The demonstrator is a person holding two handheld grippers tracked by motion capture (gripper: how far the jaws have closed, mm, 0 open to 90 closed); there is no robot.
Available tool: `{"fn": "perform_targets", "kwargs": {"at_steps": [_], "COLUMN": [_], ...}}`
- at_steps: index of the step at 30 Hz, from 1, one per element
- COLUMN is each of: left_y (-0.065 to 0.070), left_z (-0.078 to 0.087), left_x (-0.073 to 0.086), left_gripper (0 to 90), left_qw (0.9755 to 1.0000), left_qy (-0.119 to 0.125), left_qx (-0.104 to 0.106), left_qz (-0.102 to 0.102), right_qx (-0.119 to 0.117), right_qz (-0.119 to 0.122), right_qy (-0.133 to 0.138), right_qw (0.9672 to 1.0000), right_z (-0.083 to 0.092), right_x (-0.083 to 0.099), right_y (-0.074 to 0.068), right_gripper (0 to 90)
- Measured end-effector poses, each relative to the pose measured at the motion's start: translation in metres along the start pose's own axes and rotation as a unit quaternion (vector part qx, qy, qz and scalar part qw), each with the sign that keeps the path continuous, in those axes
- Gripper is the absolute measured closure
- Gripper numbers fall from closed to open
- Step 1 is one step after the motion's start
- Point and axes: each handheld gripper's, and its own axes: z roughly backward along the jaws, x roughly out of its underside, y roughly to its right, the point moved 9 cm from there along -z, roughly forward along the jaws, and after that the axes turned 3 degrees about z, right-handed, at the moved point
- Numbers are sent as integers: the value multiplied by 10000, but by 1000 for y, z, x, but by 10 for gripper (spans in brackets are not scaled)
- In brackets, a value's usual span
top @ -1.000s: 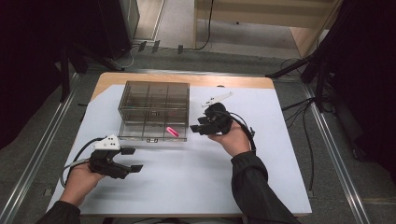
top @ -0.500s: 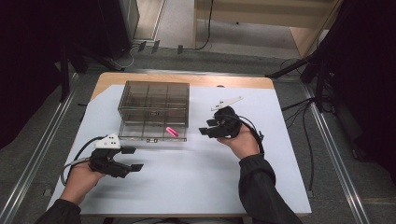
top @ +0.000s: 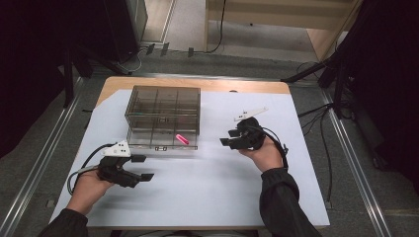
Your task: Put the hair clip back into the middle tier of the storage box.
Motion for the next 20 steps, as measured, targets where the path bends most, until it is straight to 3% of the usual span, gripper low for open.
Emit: {"fn": "perform_targets", "kwargs": {"at_steps": [13,17,20], "left_y": [1,3,3], "left_z": [-2,-1,-1], "left_x": [0,-1,-2], "left_gripper": [261,288,288], "left_qw": [10000,9998,9999], "left_qy": [-42,-26,-9], "left_qx": [38,167,112], "left_qz": [-26,-39,-56], "right_qx": [6,9,-6], "right_qz": [-70,-88,-96], "right_qy": [16,-12,-13], "right_qw": [10000,10000,10000], "right_z": [1,0,0], "right_x": [7,8,8], "right_y": [5,6,6], "right_gripper": [520,518,516]}}
